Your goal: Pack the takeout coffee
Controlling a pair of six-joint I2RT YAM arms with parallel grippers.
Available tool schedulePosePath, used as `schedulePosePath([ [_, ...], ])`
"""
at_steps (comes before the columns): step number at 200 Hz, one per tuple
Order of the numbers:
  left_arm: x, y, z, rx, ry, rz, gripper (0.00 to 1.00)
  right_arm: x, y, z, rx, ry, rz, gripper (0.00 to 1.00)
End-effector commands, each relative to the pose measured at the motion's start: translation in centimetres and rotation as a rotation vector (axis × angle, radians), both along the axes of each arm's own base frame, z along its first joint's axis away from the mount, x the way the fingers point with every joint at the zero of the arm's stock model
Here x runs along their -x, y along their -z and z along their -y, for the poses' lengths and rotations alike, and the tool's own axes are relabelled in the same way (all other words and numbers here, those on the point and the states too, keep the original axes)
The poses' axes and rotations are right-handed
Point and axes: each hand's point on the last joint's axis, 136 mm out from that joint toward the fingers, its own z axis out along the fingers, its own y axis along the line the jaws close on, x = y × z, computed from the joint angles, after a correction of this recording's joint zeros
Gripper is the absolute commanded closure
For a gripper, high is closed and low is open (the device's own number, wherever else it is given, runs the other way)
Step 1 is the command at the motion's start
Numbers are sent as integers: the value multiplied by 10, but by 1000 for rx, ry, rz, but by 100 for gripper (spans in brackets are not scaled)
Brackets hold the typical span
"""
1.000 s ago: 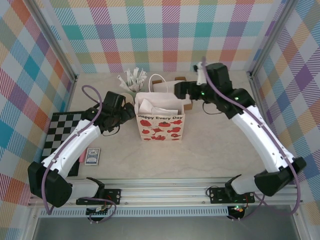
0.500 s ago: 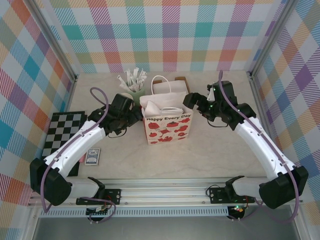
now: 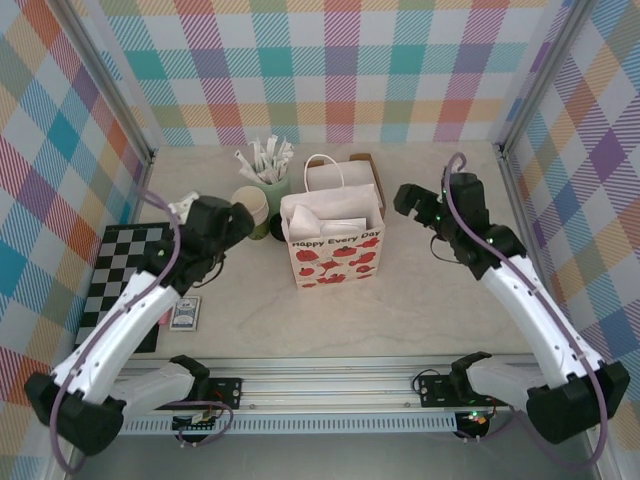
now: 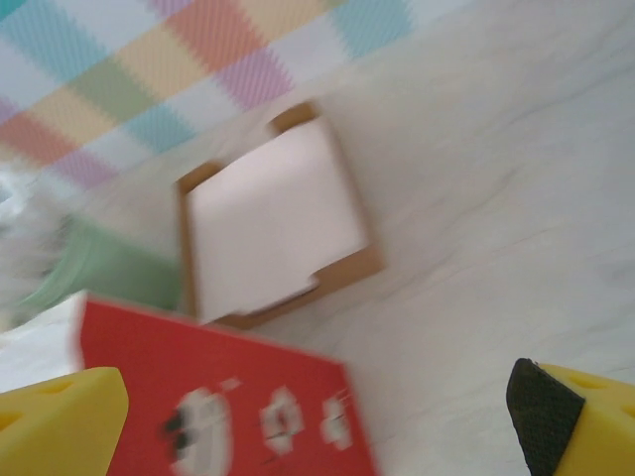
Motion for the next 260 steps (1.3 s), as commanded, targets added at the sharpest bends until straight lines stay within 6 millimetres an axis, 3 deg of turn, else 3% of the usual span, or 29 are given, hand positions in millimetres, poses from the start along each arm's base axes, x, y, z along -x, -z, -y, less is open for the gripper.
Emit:
schedulePosePath([
  [1,1,11,-59,-332,-115,13,0,-11,23,75,286,270,61,0],
  [24,-3,33,-96,-445,-170,10,0,-11,77,123,309,399,-27,0],
  [43,-8,57,-111,-422,-170,-13,0,-15,122,142,305,390,-114,0],
  [75,-17,85,-129,-395,-200,11,0,-32,186,126,265,179,-216,0],
  [98,-31,110,-126,-371,-161,64,0,-47,209,104,191,67,-222,0],
  [123,-44,128,-123,-380,-117,69,0,-63,206,97,217,-2,-198,0],
  [143,-58,138,-118,-372,-80,77,0,-70,198,102,296,-12,-131,0],
  [181,-83,155,-98,-337,41,125,0,-75,193,92,298,-77,-67,0],
  [193,-91,151,-89,-350,99,162,0,-74,191,88,288,-95,-48,0],
  [229,-86,174,-63,-335,258,250,0,-71,184,80,276,-135,13,0],
  [236,-91,169,-61,-338,265,288,0,-69,182,78,274,-139,31,0],
  [260,-99,178,-50,-343,328,188,0,-65,176,74,267,-151,117,0],
])
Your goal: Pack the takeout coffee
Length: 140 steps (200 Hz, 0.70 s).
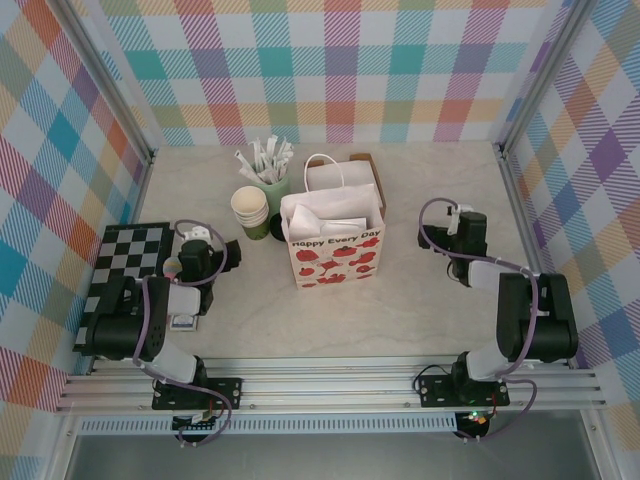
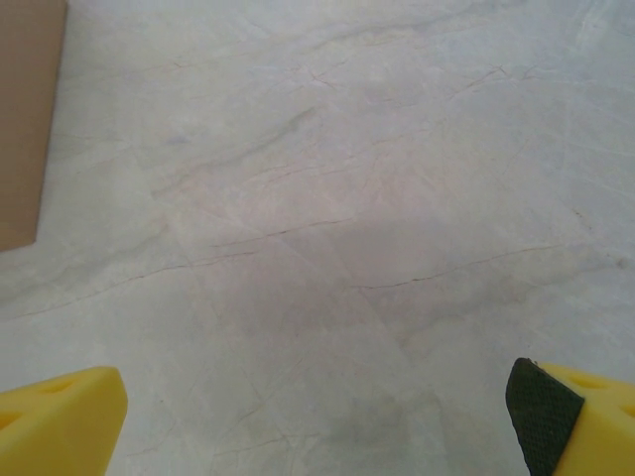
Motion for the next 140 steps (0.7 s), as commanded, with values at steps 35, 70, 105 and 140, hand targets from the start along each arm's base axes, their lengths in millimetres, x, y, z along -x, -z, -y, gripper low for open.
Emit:
schedulePosePath([
  [35,-17,-29,-1,-92,-52,99,0,14,-40,-9,7,-55,301,0],
  [70,-15,-30,-7,-102,-96,104,0,24,-43,-11,13,-67,348,0],
  [105,-15,-31,-7,-102,-95,104,0,5,-20,-20,66,-80,273,0],
  [140,-16,-31,-6,-105,-94,104,0,-1,-16,-3,58,19,237,0],
])
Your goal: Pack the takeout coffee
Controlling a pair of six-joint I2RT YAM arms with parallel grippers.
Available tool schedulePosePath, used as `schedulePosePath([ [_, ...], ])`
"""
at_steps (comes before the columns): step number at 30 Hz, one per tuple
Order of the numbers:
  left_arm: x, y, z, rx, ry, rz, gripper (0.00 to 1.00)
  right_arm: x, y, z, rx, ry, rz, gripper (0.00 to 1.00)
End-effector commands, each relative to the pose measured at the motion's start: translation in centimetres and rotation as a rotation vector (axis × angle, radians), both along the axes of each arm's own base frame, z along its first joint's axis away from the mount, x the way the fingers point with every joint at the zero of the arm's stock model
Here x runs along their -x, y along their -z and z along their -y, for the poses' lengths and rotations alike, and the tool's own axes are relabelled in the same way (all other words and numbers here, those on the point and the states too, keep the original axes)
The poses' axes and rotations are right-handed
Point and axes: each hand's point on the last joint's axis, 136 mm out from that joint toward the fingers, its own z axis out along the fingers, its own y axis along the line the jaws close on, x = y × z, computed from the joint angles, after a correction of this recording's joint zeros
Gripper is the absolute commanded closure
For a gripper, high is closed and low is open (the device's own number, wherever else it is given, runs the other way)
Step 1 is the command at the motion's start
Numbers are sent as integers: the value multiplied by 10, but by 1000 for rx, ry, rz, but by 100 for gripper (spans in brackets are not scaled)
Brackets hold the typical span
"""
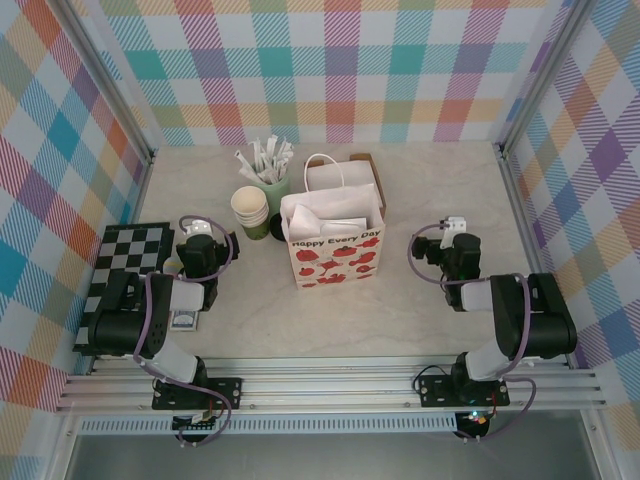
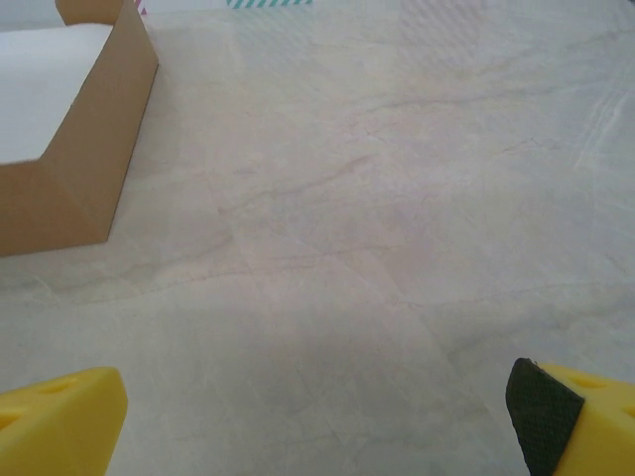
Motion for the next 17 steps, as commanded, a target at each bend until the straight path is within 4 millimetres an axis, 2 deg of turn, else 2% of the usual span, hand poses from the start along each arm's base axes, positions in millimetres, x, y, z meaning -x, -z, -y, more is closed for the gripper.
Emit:
schedulePosePath([
  [1,-2,-10,2,-8,-2,38,0,-10,-10,12,-2,60,23,0],
  [4,-3,-10,3,-10,3,38,0,-10,-10,-9,-52,-110,1,0],
  [17,-4,-9,6,-7,23,33,0,-9,-12,-10,-70,-140,11,0],
])
